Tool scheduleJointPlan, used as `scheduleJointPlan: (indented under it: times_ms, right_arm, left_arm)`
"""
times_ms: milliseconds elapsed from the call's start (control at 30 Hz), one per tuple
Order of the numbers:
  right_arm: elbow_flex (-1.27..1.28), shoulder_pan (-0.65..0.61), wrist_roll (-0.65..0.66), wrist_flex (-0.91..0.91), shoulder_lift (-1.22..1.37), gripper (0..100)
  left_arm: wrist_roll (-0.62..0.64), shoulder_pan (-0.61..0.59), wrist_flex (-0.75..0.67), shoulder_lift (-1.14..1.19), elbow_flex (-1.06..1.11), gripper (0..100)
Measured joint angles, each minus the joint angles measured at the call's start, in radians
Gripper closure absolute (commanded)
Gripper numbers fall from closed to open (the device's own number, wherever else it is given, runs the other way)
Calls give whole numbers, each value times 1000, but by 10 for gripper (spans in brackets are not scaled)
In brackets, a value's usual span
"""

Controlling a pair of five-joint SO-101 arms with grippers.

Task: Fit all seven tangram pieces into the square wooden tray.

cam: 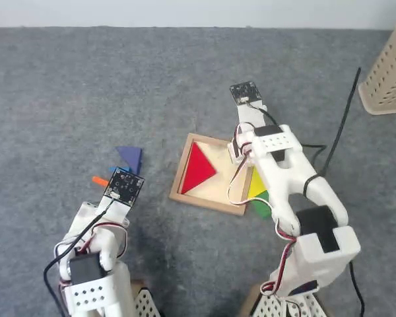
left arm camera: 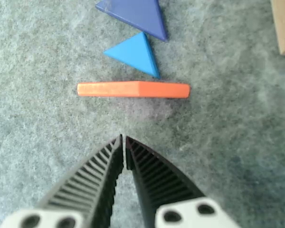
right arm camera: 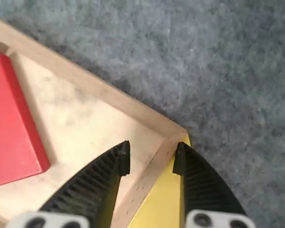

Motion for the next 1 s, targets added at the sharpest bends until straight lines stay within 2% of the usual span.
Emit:
scheduleJointPlan:
  times_ms: [200,500,700,833,1000]
  right_arm:
    - [-61,-2,100,0,58,838]
    - [-180,-94,166,-2,158,838]
    - [-287,-112,169,106,196,838]
    - [-293,-114,120,167,152,845]
    - [-166,-143,107,160,-9,941]
  left_arm:
    - [0,0,0,0,0,986]
    - [0,0,0,0,0,986]
    - [0,0,0,0,0,986]
    - [0,0,0,0,0,986]
    - [0,0,0,0,0,986]
